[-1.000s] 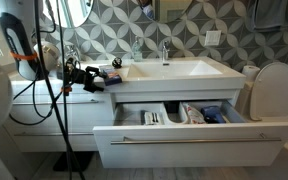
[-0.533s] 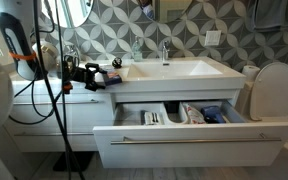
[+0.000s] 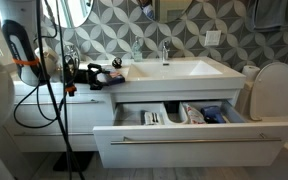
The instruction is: Put the box in the top right drawer
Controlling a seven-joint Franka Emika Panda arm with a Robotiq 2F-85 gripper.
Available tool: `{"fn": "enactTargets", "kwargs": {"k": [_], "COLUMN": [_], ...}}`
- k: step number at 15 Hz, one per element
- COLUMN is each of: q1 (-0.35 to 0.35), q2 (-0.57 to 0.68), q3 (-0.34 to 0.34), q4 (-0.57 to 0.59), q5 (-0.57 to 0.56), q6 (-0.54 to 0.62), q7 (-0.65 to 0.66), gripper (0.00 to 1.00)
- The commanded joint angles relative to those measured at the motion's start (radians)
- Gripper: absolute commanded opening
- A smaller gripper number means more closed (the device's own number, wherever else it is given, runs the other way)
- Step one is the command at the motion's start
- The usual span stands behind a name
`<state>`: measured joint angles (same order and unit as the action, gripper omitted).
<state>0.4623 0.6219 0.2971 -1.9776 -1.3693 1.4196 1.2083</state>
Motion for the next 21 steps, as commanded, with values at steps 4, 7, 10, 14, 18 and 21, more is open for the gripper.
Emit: {"fn": "enactTargets", "kwargs": {"k": [4, 7, 10, 14, 18, 21], "q1": [0.003, 0.005, 0.008, 0.009, 0.006, 0.006], "q2": [0.065, 0.077, 0.085, 0.083, 0.061, 0.031], "q3": [-0.017, -0.021, -0.019, -0.013, 0.0, 0.017], "q4": [0.041, 0.051, 0.059, 0.062, 0.051, 0.038], "q5": [-0.073, -0.089, -0.097, -0.085, -0.051, -0.012], "q6": [-0.022, -0.036, -0.053, -0.061, -0.087, -0.128], "q7": [0.019, 0.023, 0.018, 0.013, 0.008, 0.017], "gripper": [0.78, 0.72, 0.51, 0.18, 0.06, 0.06]}}
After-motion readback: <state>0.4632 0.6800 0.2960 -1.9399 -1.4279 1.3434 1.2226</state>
